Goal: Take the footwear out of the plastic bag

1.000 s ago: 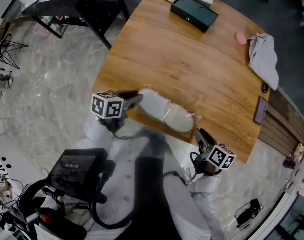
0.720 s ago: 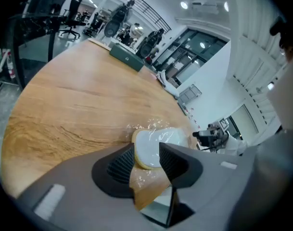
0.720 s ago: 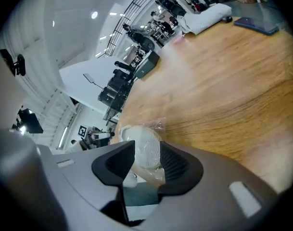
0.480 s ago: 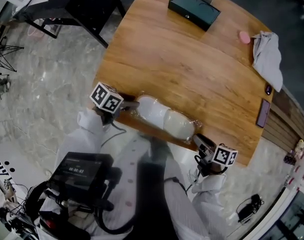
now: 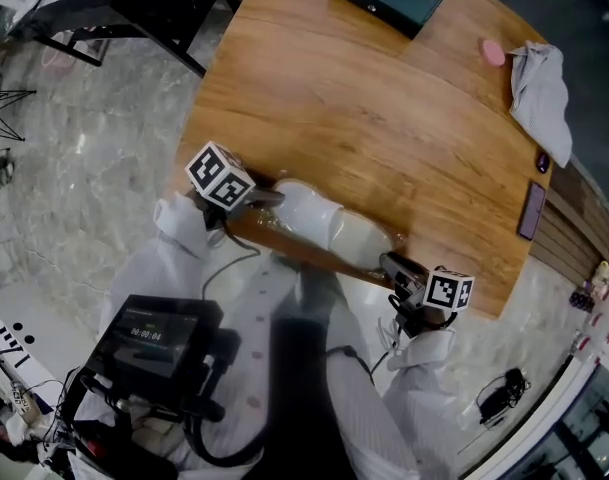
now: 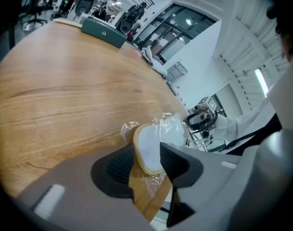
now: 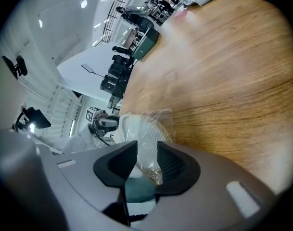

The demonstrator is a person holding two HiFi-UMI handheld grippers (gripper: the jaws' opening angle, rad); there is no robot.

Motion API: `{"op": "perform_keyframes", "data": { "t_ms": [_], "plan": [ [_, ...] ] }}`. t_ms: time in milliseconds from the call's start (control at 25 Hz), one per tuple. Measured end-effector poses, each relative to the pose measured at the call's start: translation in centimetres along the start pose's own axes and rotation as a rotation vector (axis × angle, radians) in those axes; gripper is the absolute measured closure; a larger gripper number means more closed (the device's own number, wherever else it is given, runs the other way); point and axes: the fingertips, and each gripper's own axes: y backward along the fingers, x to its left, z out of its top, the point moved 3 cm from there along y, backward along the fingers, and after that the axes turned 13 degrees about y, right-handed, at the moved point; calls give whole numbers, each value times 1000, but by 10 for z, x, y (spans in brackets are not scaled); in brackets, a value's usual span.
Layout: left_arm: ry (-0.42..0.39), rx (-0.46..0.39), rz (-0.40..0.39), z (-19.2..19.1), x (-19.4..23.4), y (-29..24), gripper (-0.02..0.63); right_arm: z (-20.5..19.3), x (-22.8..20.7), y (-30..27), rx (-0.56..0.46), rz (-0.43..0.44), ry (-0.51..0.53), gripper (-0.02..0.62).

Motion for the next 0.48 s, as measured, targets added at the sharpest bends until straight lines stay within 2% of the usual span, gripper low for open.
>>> {"op": "perform_keyframes", "data": {
  "t_ms": [160, 280, 360, 440, 480],
  "plan": [
    [172, -27, -191, -3, -10, 4, 426, 2, 3, 0, 19, 8, 40, 463],
    [233, -14, -296, -10, -14, 10, 425, 0, -2, 2, 13, 24, 18, 466],
    [268, -10, -388, -14, -21, 15, 426, -4, -11, 4, 16, 10, 28, 504],
    [296, -23, -479, -16, -29, 20, 453, -6, -12, 6, 12, 11, 45, 575],
    [305, -25, -505, -18, -31, 20, 457, -5, -12, 8, 9, 15, 50, 580]
  ]
}}
